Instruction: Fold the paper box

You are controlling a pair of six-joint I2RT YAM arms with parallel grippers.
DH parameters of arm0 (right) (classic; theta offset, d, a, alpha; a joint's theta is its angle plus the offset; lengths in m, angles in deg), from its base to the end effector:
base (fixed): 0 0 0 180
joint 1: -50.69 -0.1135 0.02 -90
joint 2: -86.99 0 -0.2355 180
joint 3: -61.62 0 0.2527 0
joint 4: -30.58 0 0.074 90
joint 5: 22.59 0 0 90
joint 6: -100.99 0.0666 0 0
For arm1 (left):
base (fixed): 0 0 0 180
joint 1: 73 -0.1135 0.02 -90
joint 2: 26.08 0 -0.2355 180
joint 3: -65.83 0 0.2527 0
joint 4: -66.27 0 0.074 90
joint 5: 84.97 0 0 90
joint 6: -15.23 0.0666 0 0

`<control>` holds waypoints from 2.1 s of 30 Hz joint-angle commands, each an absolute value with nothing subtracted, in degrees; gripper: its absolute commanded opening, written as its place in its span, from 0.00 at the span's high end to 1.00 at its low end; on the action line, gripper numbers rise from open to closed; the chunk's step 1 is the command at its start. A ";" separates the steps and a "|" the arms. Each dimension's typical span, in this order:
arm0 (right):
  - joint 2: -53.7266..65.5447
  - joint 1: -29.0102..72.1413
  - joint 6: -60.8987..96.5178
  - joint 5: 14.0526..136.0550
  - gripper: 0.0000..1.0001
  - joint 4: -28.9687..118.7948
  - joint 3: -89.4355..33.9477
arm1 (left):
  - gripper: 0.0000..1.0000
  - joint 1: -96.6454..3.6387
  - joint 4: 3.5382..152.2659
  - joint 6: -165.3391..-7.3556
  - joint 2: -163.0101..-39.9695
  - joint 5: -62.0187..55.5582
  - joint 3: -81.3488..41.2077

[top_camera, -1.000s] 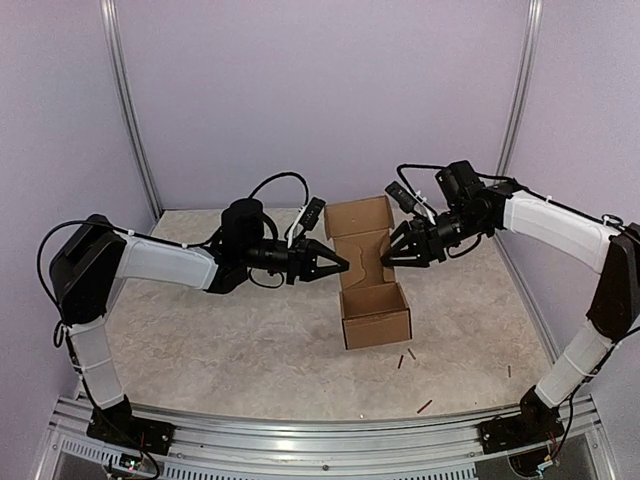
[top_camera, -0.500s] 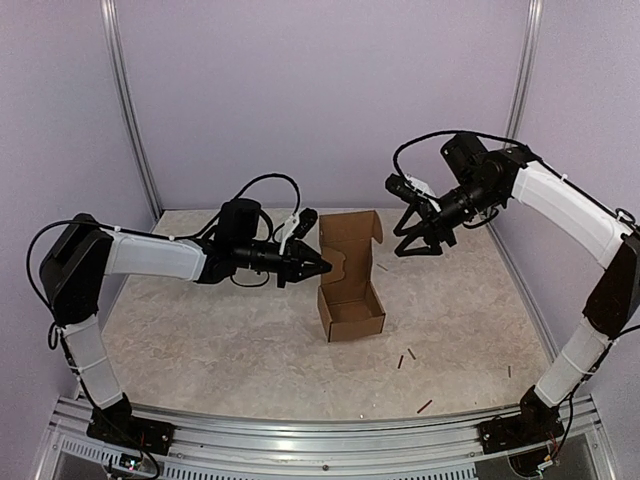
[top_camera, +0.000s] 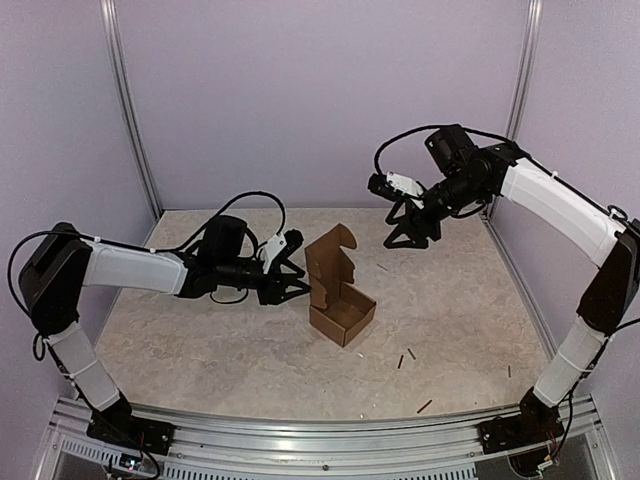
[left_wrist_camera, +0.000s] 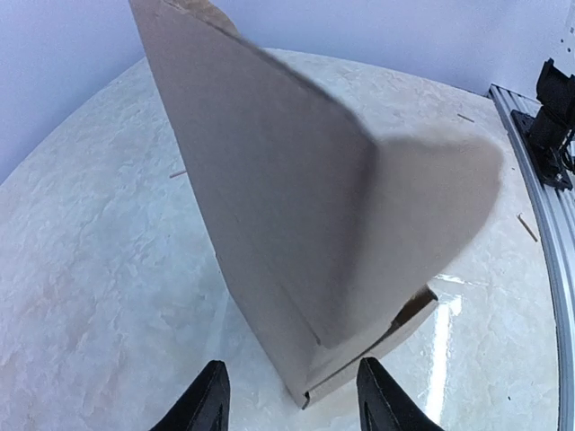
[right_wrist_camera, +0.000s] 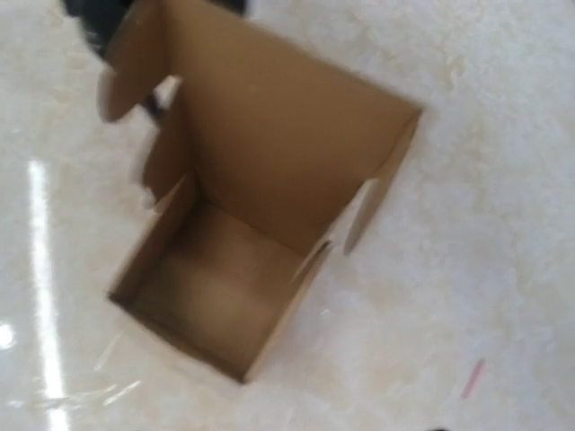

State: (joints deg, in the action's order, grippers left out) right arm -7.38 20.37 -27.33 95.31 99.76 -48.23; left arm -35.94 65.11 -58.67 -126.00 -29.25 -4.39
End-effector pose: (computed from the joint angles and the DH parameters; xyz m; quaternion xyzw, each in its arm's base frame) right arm 0.2951 0.2087 0.3087 -0.5820 0.7193 0.2074 0.3176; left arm 0.2913 -0.2670 0.1586 0.5022 0.6672 -0.3379 0.4341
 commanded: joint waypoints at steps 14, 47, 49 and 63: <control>-10.06 17.29 -28.58 88.66 0.34 92.26 -44.77 | 0.33 -35.11 75.06 -69.78 -105.56 -14.43 -1.62; 0.54 27.97 -14.64 102.30 0.34 82.59 -21.07 | 0.61 -22.98 106.99 -58.42 -134.39 -8.22 -44.36; 0.93 28.79 -14.76 102.26 0.34 83.02 -20.79 | 0.62 -22.22 106.84 -57.33 -135.28 -7.84 -44.87; -6.18 30.90 -16.99 105.66 0.38 77.34 -20.59 | 0.39 -20.09 76.54 -57.88 -119.94 2.15 -24.79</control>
